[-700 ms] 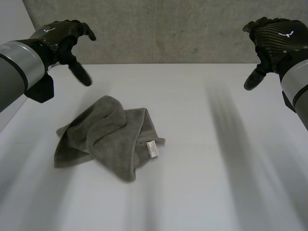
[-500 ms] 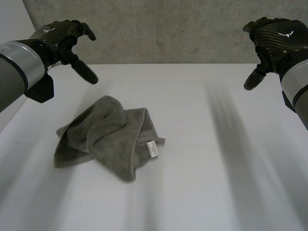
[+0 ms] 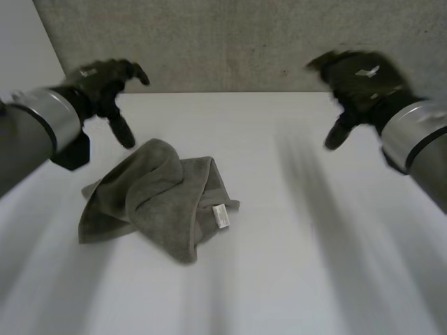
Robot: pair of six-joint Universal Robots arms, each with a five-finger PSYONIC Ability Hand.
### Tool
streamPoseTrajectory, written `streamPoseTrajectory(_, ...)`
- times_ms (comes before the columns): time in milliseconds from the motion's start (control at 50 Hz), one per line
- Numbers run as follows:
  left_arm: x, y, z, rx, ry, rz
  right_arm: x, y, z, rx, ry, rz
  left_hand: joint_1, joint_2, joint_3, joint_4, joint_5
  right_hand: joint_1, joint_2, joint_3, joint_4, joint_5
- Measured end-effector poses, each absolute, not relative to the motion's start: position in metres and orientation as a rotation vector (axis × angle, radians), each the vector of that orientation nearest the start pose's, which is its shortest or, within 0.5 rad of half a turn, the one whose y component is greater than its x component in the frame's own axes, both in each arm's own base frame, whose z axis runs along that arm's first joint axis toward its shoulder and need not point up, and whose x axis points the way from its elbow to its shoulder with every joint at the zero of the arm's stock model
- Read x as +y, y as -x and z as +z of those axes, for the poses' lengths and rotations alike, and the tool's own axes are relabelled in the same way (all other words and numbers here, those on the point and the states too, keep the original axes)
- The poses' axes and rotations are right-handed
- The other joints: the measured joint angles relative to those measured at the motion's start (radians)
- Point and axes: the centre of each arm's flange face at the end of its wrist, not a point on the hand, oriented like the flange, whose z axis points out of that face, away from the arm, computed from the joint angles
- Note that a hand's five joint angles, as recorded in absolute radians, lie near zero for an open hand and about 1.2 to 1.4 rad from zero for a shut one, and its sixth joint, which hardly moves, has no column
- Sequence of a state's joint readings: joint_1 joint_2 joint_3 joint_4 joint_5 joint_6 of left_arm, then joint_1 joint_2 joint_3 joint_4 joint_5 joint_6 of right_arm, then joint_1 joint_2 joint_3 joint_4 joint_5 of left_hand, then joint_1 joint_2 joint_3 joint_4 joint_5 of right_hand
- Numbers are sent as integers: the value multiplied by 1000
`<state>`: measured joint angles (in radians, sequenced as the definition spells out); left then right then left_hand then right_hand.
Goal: Fold the towel.
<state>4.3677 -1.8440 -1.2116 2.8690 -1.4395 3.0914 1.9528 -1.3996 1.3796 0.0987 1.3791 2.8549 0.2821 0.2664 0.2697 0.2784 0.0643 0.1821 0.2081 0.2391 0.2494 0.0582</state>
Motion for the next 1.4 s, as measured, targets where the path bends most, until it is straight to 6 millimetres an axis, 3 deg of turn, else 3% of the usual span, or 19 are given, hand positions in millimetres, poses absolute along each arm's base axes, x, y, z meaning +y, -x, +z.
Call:
streamPoseTrajectory(100, -269, 271, 254, 2770, -635, -2064, -264, -289, 261, 1912, 1077, -1757, 0, 0, 0, 0, 0, 0, 0, 0, 0, 0)
streamPoseTrajectory(260, -249, 291, 172, 2846, -688, -1870, -276, -343, 187, 1877, 1205, -1593, 0, 0, 0, 0, 0, 0, 0, 0, 0, 0)
streamPoseTrajectory(340, -245, 294, 142, 2841, -670, -1793, -278, -363, 158, 1894, 1215, -1570, 0, 0, 0, 0, 0, 0, 0, 0, 0, 0)
streamPoseTrajectory(440, -244, 297, 124, 2838, -662, -1745, -276, -377, 136, 1915, 1215, -1572, 0, 1, 0, 0, 11, 0, 0, 0, 0, 0)
streamPoseTrajectory(480, -245, 299, 120, 2836, -664, -1741, -274, -381, 129, 1931, 1212, -1581, 81, 91, 87, 74, 111, 0, 0, 0, 0, 0)
streamPoseTrajectory(540, -245, 300, 119, 2832, -666, -1748, -273, -384, 124, 1950, 1207, -1598, 291, 293, 289, 282, 320, 0, 0, 0, 0, 0)
streamPoseTrajectory(580, -246, 302, 121, 2825, -666, -1766, -273, -384, 120, 1970, 1200, -1614, 508, 542, 522, 528, 546, 0, 0, 0, 0, 0)
streamPoseTrajectory(640, -248, 302, 126, 2814, -662, -1793, -273, -384, 117, 1991, 1190, -1627, 643, 675, 639, 655, 681, 0, 0, 0, 0, 0)
streamPoseTrajectory(840, -246, 295, 152, 2756, -636, -1875, -261, -390, 118, 2012, 1114, -1576, 682, 715, 684, 695, 721, 0, 0, 0, 0, 0)
streamPoseTrajectory(1040, -238, 275, 168, 2703, -629, -1878, -247, -404, 133, 1986, 983, -1505, 669, 677, 678, 669, 711, 7, 6, 4, 3, 3)
streamPoseTrajectory(1100, -234, 269, 172, 2694, -625, -1881, -245, -409, 137, 1973, 953, -1494, 624, 636, 636, 624, 671, 207, 190, 158, 148, 173)
streamPoseTrajectory(1140, -232, 267, 174, 2689, -622, -1888, -243, -411, 138, 1966, 940, -1487, 611, 625, 623, 613, 660, 419, 405, 366, 356, 383)
streamPoseTrajectory(1200, -229, 264, 180, 2680, -615, -1905, -240, -415, 139, 1952, 920, -1466, 604, 618, 616, 607, 653, 928, 915, 844, 837, 870)
streamPoseTrajectory(1240, -229, 262, 183, 2673, -607, -1917, -239, -416, 140, 1943, 909, -1451, 606, 621, 618, 609, 654, 1096, 1068, 1024, 1017, 1053)
streamPoseTrajectory(1320, -232, 259, 192, 2651, -582, -1956, -235, -419, 146, 1912, 886, -1418, 625, 646, 641, 632, 662, 1138, 1082, 1078, 1078, 1099)
streamPoseTrajectory(1400, -244, 259, 210, 2603, -547, -2047, -233, -420, 166, 1849, 854, -1399, 712, 738, 716, 730, 737, 1138, 1082, 1078, 1078, 1099)
